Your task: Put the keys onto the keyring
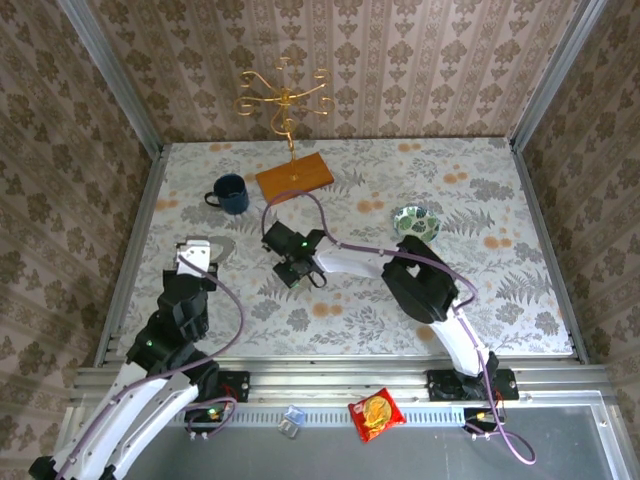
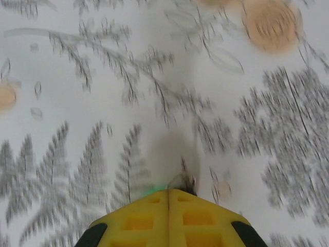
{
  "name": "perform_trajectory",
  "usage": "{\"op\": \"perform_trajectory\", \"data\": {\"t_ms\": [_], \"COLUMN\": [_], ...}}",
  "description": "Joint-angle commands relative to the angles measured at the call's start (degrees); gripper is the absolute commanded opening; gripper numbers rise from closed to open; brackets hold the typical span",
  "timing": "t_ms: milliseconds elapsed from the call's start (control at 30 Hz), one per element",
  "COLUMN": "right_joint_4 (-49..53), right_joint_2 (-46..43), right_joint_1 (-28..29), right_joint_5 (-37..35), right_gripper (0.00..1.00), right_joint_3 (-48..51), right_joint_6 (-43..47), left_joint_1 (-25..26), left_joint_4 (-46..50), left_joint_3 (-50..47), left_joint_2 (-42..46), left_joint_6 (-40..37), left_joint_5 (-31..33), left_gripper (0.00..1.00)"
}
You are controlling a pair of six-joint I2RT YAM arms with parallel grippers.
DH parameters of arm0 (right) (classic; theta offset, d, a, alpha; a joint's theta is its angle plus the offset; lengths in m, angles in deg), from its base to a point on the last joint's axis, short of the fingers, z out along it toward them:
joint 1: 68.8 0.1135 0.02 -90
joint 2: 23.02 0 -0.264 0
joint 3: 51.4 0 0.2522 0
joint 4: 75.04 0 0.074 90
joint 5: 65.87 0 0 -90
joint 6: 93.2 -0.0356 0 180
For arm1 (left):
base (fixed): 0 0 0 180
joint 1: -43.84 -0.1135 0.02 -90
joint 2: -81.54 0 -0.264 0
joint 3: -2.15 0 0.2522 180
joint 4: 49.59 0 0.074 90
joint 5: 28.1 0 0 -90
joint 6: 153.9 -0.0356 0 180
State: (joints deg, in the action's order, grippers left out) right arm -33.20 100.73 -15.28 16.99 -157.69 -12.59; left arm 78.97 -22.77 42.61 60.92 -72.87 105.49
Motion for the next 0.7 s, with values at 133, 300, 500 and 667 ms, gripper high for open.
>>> {"op": "perform_trajectory", "data": {"t_ms": [133, 300, 500, 667], "right_joint_4": [-2.2, -2.1, -2.3, -2.3], "right_joint_2": [-15.1, -22.1, -19.0, -11.2], "right_joint_1": [-0.3, -0.8, -1.0, -1.0], "right_joint_5": [-1.1, -0.6, -0.1, 0.5], "right_gripper": [0.0, 0.0, 0.24, 0.34], "right_joint_3": [15.0, 23.1, 19.1, 9.9], "right_joint_6": [-2.5, -4.5, -6.2, -9.0], "left_joint_1": [-0.3, -0.2, -0.3, -0.3], "left_joint_4": [-7.9, -11.0, -11.4, -8.1], "left_joint_3": [-0.3, -1.0, -1.0, -0.2], "left_joint_2": [-4.0, -7.4, -10.1, -8.3], "left_joint_6": [-1.8, -2.1, 0.2, 1.3], "left_joint_5": [-8.8, -14.0, -11.1, -7.7], "left_gripper": [0.0, 0.0, 0.0, 0.0]}}
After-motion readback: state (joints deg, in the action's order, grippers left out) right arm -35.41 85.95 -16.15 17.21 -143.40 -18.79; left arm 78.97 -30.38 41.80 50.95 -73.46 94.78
